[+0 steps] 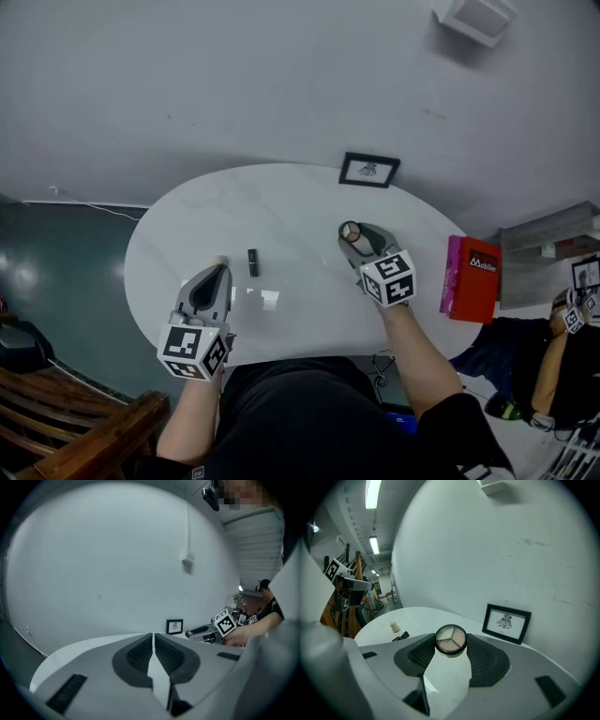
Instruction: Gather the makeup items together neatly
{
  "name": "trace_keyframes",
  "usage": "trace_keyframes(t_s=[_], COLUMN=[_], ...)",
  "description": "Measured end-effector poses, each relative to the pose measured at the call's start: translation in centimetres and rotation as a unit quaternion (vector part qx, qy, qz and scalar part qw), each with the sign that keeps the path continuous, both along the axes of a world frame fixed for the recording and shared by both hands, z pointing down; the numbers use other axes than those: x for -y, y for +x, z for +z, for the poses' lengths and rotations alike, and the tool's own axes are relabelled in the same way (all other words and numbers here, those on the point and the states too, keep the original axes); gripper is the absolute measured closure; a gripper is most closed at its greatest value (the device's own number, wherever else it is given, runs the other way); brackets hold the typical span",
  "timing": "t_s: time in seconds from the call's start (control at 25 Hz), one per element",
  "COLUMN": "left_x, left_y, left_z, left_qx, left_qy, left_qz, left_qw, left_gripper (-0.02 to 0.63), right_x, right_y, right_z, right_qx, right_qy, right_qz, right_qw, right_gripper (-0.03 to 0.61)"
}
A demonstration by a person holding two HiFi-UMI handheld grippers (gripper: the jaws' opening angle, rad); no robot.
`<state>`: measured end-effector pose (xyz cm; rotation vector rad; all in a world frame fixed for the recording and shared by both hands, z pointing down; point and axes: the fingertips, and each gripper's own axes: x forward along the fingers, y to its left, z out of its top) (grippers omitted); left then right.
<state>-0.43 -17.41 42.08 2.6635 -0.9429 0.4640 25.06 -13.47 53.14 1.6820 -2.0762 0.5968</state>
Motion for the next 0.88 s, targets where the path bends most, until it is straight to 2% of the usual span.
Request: trace_keyframes(t_s=[0.24, 0.4, 0.6, 0.88], left_x=[1.6, 2.4, 3.1, 3.8], left_y=[-2.6, -4.2, -6.4, -8.4], left_z=[0.4, 1.1, 1.9, 3.1], left_qx=[-0.005, -0.003, 0.003, 0.013], left_qy=[0.003, -0.009, -0.015, -0.025], left_qz=[0.007, 0.004, 0.005, 0.005], left_qw=[1.0000, 0.9999, 0.9999, 0.9996], left_gripper=[0.589, 0.588, 0.588, 0.589], right_x=[1.8, 2.5, 2.7, 2.7], right_y=[-7.3, -10.9, -13.9, -16.0], right_z=[-0.1, 1.5, 3.9, 7.0], right_qx=[0.012, 0.020, 0.015, 0.017], right_qy=[-0.005, -0.021, -0.044, -0.069], right_qz=[-0.047, -0.067, -0.082, -0.086], right_qw=[0.999, 0.997, 0.996, 0.994], right_gripper=[0.367, 0.367, 0.367, 0.367])
